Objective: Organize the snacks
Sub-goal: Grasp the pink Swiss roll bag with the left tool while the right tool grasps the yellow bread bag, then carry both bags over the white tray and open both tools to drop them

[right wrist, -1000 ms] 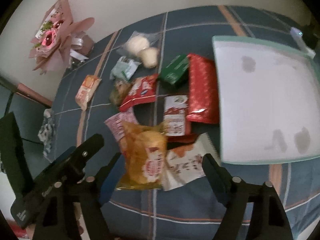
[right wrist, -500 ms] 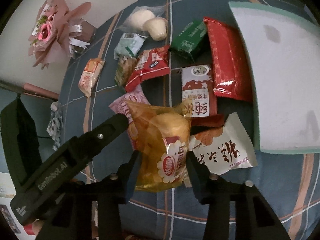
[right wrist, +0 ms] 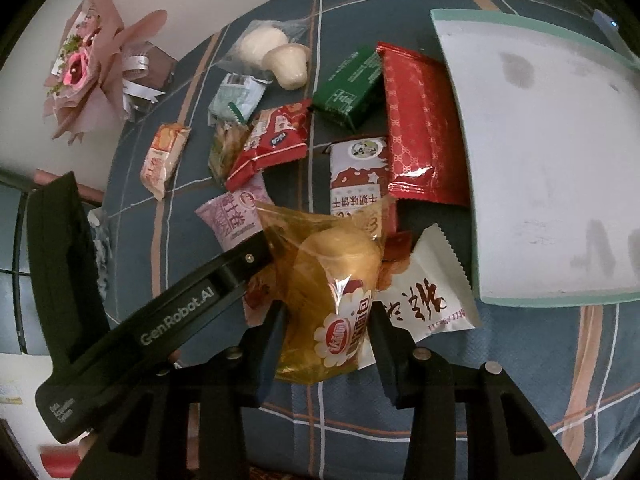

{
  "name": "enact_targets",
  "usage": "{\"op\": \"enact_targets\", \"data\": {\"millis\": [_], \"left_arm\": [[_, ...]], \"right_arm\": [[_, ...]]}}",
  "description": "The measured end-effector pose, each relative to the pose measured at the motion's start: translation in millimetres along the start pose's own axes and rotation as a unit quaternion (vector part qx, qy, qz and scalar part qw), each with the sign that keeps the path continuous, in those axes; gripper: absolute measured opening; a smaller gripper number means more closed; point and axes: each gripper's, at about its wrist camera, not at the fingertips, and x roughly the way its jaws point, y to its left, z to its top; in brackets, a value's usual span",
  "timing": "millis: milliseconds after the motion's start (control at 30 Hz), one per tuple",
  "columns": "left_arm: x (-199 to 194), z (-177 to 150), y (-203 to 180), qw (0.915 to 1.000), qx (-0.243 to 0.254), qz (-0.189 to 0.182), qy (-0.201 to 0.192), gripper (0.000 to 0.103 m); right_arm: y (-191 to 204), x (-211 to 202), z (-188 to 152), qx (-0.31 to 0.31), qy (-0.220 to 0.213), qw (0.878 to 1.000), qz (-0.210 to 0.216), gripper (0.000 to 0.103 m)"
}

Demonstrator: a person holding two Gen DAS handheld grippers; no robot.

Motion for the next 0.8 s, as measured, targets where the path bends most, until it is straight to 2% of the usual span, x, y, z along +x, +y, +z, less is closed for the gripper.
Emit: {"op": "enact_targets", "data": {"millis": [200,367,800], "left_arm": [[-15,-5,7,0.9998,-0.011,-0.004,-0.013,0.038],[-40,-12,10,0.9995,-0.015,-0.012,-0.024,0.037],[-101,-20,-2,0.9973,-0.018,-0.019,-0.068,0.037]], "right_arm": [[5,-1,-2,-0.005,-0.001,1.0,-0.004,0.043],[8,-8,-2,-0.007,-0.007,1.0,0.004,0.041],[5,-47,-4,0.0,-0.038,0.998,0.044,0.041]]}}
